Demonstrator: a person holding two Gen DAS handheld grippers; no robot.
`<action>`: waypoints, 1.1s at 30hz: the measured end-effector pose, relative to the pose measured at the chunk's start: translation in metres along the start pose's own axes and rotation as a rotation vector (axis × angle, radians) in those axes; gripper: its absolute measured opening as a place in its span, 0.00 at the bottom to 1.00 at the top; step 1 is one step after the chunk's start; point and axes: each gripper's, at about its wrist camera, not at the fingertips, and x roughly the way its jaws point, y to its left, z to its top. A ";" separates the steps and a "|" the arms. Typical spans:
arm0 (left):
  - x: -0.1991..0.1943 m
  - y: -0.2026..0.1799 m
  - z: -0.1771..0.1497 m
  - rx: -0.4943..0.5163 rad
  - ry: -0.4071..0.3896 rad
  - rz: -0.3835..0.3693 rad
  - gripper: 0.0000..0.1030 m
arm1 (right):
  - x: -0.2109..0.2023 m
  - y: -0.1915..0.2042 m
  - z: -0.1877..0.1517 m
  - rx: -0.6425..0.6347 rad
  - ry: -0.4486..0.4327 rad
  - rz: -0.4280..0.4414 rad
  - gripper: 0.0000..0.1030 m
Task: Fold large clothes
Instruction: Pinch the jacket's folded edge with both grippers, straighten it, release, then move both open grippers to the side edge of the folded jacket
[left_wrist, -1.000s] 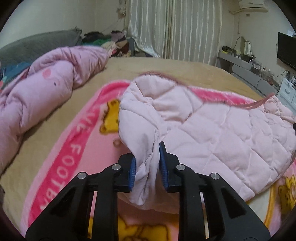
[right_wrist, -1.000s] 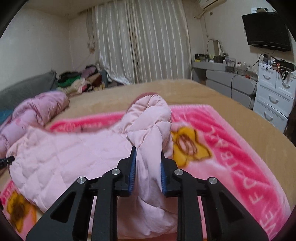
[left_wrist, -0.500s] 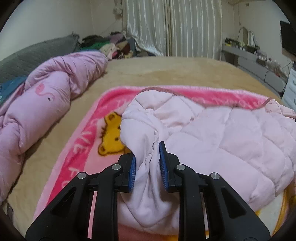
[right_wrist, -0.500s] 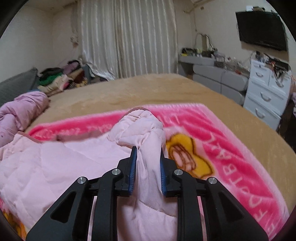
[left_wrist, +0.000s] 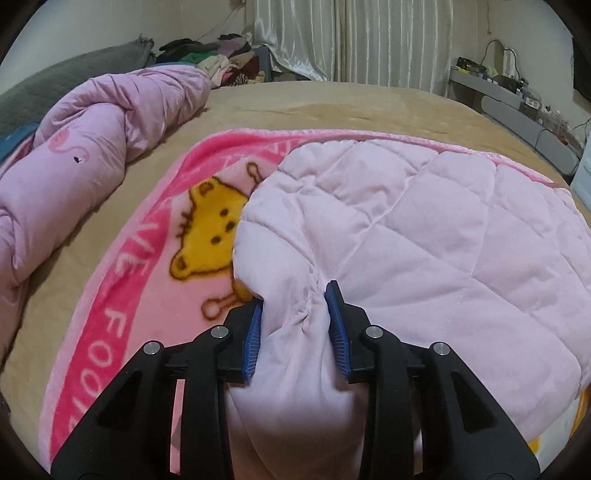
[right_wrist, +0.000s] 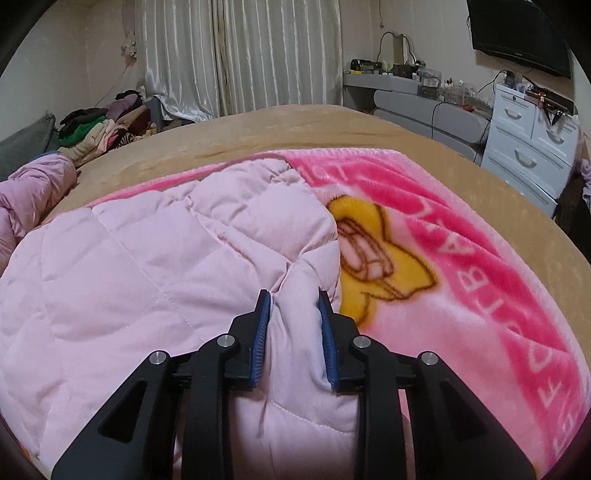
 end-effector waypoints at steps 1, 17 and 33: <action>0.001 -0.001 -0.001 0.004 -0.001 0.005 0.24 | 0.000 0.000 -0.001 -0.005 0.001 -0.006 0.25; -0.027 0.000 -0.005 0.016 0.027 0.046 0.52 | -0.017 -0.018 0.005 0.020 0.069 -0.122 0.93; -0.107 0.005 -0.005 -0.033 -0.043 -0.017 0.91 | -0.157 -0.009 0.005 -0.032 -0.158 0.052 0.96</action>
